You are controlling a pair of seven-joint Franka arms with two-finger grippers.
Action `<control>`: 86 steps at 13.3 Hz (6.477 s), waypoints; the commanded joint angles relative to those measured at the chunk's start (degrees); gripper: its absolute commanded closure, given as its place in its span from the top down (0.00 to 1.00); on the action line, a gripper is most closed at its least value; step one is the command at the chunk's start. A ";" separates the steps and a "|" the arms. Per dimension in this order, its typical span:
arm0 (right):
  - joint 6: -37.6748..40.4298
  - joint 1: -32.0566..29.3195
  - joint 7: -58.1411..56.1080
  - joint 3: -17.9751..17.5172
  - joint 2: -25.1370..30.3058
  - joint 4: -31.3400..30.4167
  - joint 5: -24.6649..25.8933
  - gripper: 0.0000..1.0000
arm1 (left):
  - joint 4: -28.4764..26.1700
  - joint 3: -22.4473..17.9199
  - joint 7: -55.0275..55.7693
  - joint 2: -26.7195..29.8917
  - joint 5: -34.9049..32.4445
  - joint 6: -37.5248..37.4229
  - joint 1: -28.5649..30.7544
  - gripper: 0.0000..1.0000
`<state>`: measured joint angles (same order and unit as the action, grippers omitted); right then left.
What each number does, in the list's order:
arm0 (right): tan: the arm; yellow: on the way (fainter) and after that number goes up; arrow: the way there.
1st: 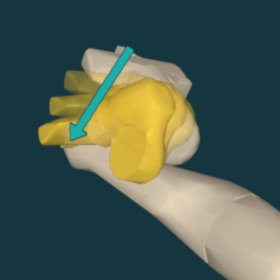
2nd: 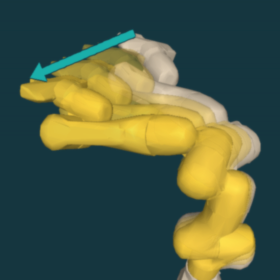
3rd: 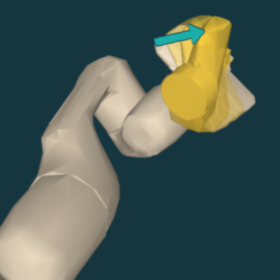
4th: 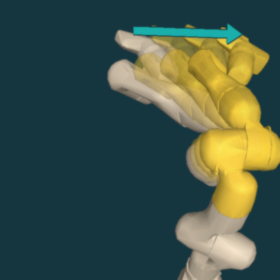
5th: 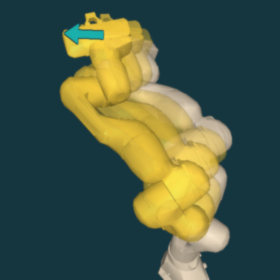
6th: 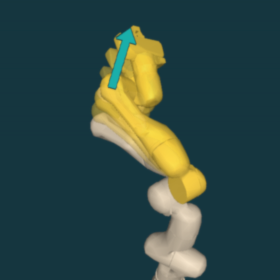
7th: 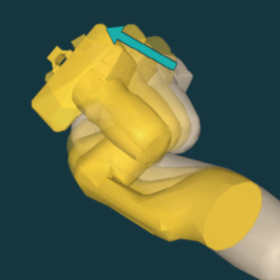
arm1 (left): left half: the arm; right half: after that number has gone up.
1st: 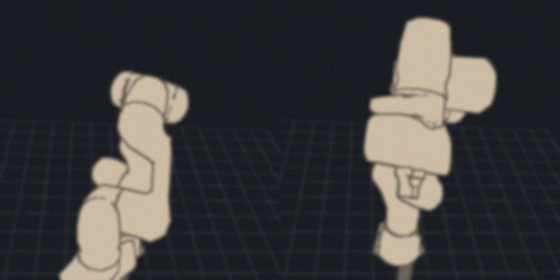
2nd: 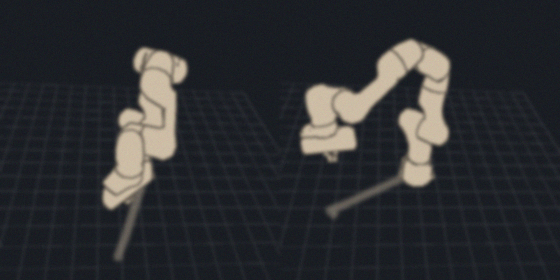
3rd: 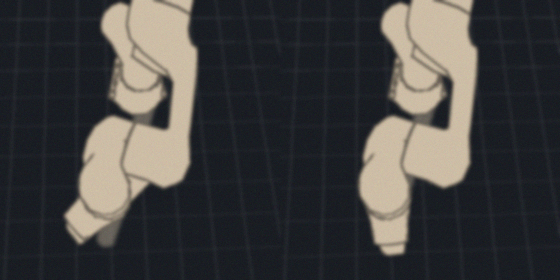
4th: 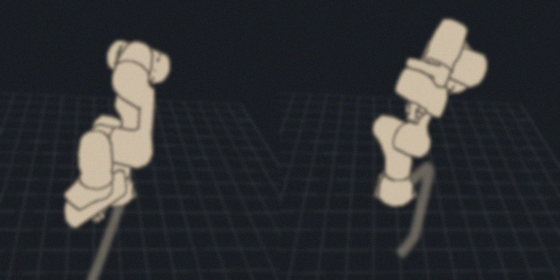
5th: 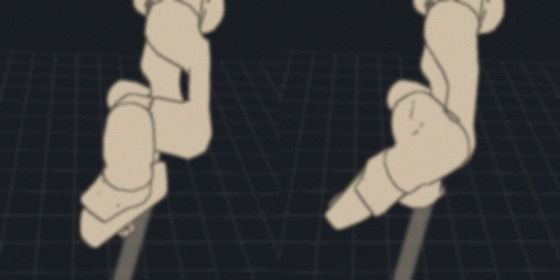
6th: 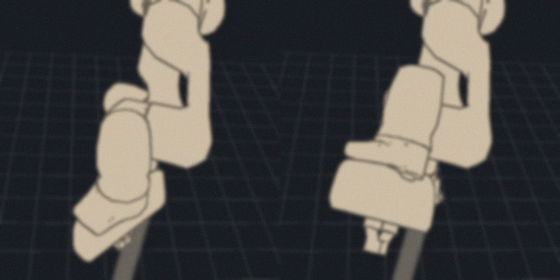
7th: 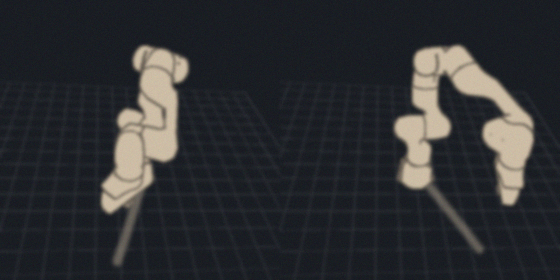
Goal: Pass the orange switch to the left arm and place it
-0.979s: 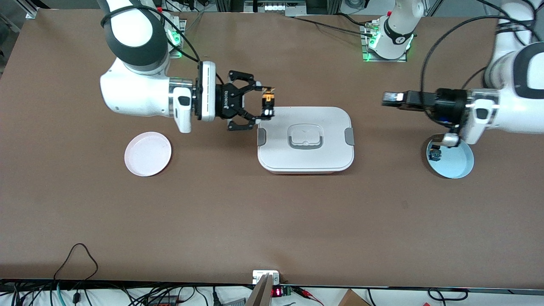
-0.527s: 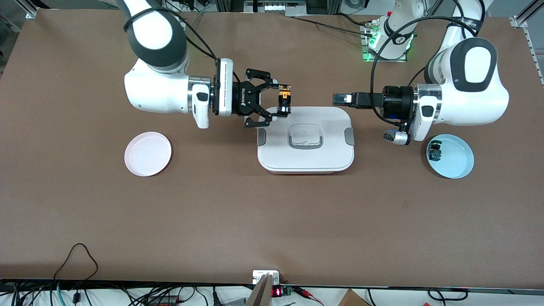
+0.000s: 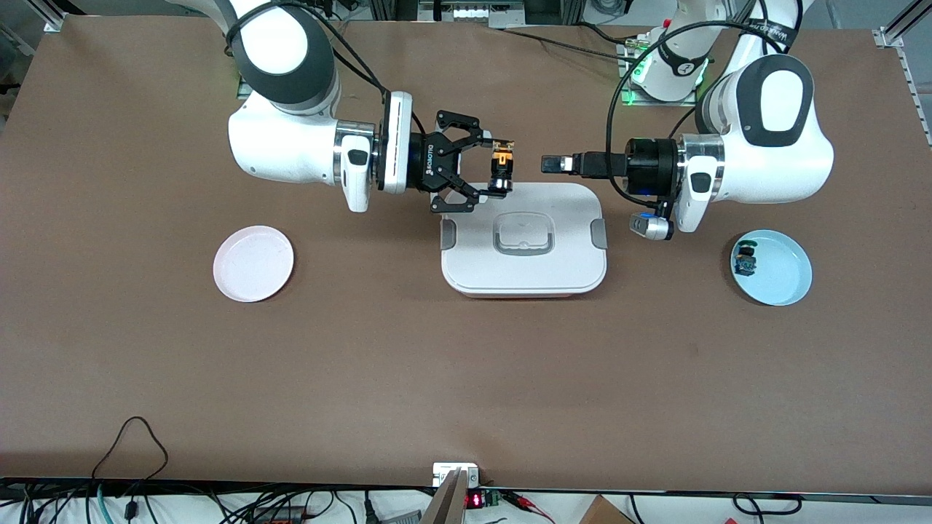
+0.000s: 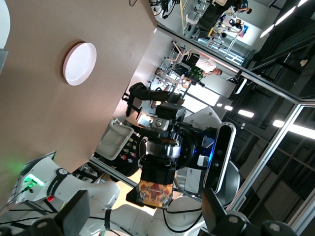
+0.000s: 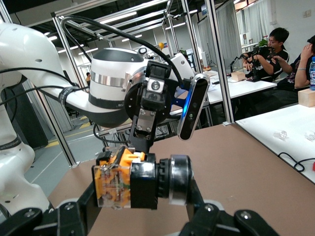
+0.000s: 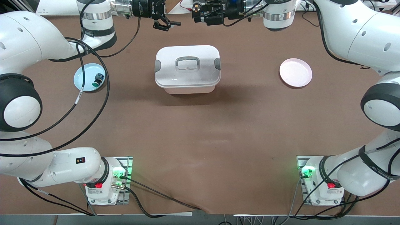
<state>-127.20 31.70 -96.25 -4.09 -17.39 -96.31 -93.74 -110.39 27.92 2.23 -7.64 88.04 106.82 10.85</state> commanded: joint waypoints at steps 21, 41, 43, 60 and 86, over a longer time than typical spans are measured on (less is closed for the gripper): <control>-0.86 5.57 -0.25 4.00 0.34 -0.01 -7.57 0.99 | -2.02 4.59 -6.27 1.40 5.30 4.62 0.31 0.00; 13.27 4.52 0.01 22.35 2.89 -6.25 2.23 1.00 | 4.66 3.80 -12.95 2.37 -69.60 -23.69 28.61 0.00; 17.05 3.29 0.10 24.38 2.89 -6.61 4.43 1.00 | 4.40 3.80 -13.39 -0.25 -81.83 -19.92 28.61 0.00; 21.02 2.66 57.78 32.74 2.71 -5.99 47.56 1.00 | -1.76 3.28 -3.31 -24.35 -132.40 11.39 33.10 0.00; 36.32 -32.05 96.78 6.02 8.25 8.34 97.61 1.00 | 6.83 9.16 -0.12 -23.21 -131.02 5.70 33.62 1.00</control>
<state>-90.80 1.13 -0.08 2.73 -9.77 -87.09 2.69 -105.87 34.66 2.23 -34.45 -44.72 117.64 44.12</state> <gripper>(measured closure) 0.000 0.000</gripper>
